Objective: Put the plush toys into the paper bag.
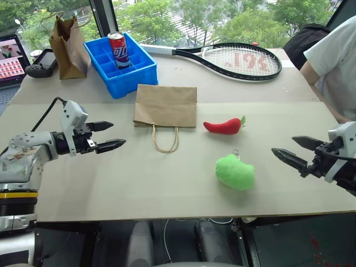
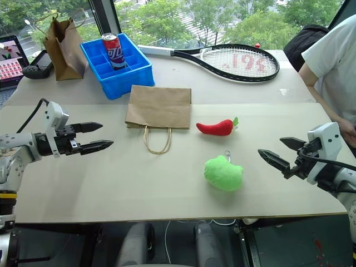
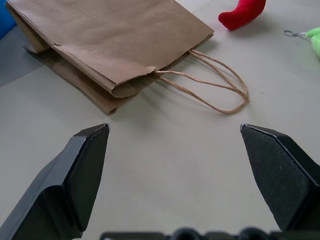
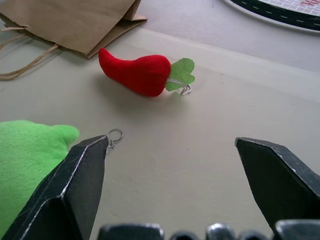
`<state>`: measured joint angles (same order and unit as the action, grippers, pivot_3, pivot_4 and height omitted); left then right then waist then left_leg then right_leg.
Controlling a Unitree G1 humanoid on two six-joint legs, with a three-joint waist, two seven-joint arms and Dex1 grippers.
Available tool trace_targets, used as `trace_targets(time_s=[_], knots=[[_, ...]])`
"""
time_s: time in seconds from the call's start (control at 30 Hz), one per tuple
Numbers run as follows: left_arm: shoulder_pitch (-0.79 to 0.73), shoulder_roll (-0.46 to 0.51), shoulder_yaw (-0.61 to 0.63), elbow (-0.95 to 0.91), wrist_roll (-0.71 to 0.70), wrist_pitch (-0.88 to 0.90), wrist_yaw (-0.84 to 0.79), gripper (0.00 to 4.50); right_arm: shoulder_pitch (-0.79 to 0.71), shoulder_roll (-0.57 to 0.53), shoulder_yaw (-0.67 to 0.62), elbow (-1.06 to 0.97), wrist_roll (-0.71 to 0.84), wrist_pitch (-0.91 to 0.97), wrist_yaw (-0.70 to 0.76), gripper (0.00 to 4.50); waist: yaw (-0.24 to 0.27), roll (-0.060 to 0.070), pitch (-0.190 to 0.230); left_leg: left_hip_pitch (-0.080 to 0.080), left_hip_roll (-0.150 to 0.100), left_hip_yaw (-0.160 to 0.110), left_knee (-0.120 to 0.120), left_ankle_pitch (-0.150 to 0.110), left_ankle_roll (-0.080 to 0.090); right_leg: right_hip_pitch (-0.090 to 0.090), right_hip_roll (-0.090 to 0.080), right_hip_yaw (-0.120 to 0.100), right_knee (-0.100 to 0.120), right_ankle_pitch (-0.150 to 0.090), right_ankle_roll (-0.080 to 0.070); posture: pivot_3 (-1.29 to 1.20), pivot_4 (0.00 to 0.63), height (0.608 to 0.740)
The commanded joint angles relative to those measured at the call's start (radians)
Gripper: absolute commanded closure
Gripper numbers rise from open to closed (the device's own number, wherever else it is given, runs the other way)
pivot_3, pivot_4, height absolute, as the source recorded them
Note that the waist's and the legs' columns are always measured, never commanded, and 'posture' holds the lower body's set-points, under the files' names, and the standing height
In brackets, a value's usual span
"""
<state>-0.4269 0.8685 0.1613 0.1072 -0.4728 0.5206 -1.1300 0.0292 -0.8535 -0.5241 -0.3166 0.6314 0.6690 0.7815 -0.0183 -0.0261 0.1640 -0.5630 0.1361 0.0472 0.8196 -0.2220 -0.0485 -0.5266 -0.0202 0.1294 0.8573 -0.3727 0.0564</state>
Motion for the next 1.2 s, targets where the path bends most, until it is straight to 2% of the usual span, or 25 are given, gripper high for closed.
trace_targets(time_s=[0.03,0.07,0.13,0.3,0.43,0.6,0.7,0.77,0.97,1.1,1.2], knots=[[-0.032,0.016,0.061,-0.023,-0.063,-0.012,-0.046,0.0,-0.033,-0.041,-0.011,-0.031,0.016,-0.024,0.04,0.01,0.0,0.0,0.0,0.0,0.0,0.0,0.0,0.0,0.0,0.0,0.0,0.0,0.0,0.0,0.0,0.0,0.15,0.658],[-0.059,0.018,0.081,-0.037,-0.109,0.004,-0.079,0.0,-0.047,-0.065,-0.002,-0.054,0.032,-0.018,0.069,0.01,-0.001,0.0,0.0,0.0,0.0,0.0,0.0,0.0,0.0,0.0,0.0,0.0,0.0,0.0,0.0,0.0,0.15,0.658],[-0.09,0.059,0.046,-0.083,-0.128,0.003,-0.177,0.0,-0.09,-0.131,0.035,-0.139,0.101,0.04,0.13,0.01,-0.003,0.0,0.0,-0.002,0.0,0.0,0.001,0.0,0.0,-0.002,0.0,0.0,0.001,0.0,0.0,0.0,0.15,0.658],[-0.155,0.081,-0.081,-0.092,-0.047,-0.084,-0.291,0.0,-0.193,-0.231,0.095,-0.242,0.247,0.163,0.163,0.01,-0.005,0.0,0.0,0.001,0.0,-0.002,0.001,0.0,0.0,0.002,0.0,-0.003,0.001,-0.001,0.001,0.0,0.15,0.658],[-0.255,0.049,-0.163,-0.011,0.022,-0.181,-0.351,0.0,-0.268,-0.259,0.136,-0.263,0.309,0.221,0.14,0.01,0.006,0.0,0.0,-0.001,0.0,-0.003,0.002,0.0,0.0,0.001,0.0,-0.003,0.001,-0.001,0.0,0.0,0.15,0.658],[-0.364,-0.03,-0.297,0.196,0.202,-0.462,-0.403,0.0,-0.323,-0.237,0.223,-0.318,0.328,0.253,0.074,0.01,0.005,0.0,0.0,-0.002,0.0,-0.003,0.003,0.0,0.0,0.001,0.0,-0.003,0.0,0.002,-0.005,0.0,0.15,0.658],[-0.446,-0.081,-0.383,0.393,0.357,-0.743,-0.402,0.0,-0.314,-0.234,0.235,-0.33,0.322,0.258,0.054,0.01,0.006,0.0,0.0,-0.002,0.0,-0.004,0.003,0.0,0.0,0.001,0.0,-0.004,0.001,0.003,-0.006,0.0,0.15,0.658],[-0.496,-0.114,-0.405,0.501,0.396,-0.849,-0.405,0.0,-0.301,-0.232,0.229,-0.334,0.325,0.261,0.044,0.01,0.005,0.0,0.0,-0.003,0.0,-0.004,0.004,0.001,0.0,0.001,0.0,-0.004,0.0,0.003,-0.005,0.0,0.15,0.658],[-0.641,-0.217,-0.438,0.788,0.484,-1.077,-0.39,0.0,-0.264,-0.184,0.229,-0.402,0.342,0.258,-0.043,0.01,0.002,0.0,0.001,-0.005,0.0,-0.005,0.004,0.001,0.0,0.001,0.0,-0.004,0.0,0.004,-0.004,0.0,0.15,0.658],[-0.693,-0.288,-0.411,0.89,0.472,-1.099,-0.381,0.0,-0.231,-0.166,0.214,-0.432,0.346,0.264,-0.099,0.01,0.0,0.0,0.001,-0.005,-0.001,-0.006,0.004,0.001,0.001,0.002,0.0,-0.005,0.0,0.005,-0.003,0.0,0.15,0.658],[-0.721,-0.311,-0.438,0.952,0.531,-1.179,-0.35,0.0,-0.198,-0.168,0.188,-0.446,0.335,0.258,-0.125,0.01,0.0,0.0,0.001,-0.005,-0.001,-0.008,0.004,0.001,0.001,0.002,0.0,-0.006,0.0,0.005,-0.003,0.0,0.15,0.658]])
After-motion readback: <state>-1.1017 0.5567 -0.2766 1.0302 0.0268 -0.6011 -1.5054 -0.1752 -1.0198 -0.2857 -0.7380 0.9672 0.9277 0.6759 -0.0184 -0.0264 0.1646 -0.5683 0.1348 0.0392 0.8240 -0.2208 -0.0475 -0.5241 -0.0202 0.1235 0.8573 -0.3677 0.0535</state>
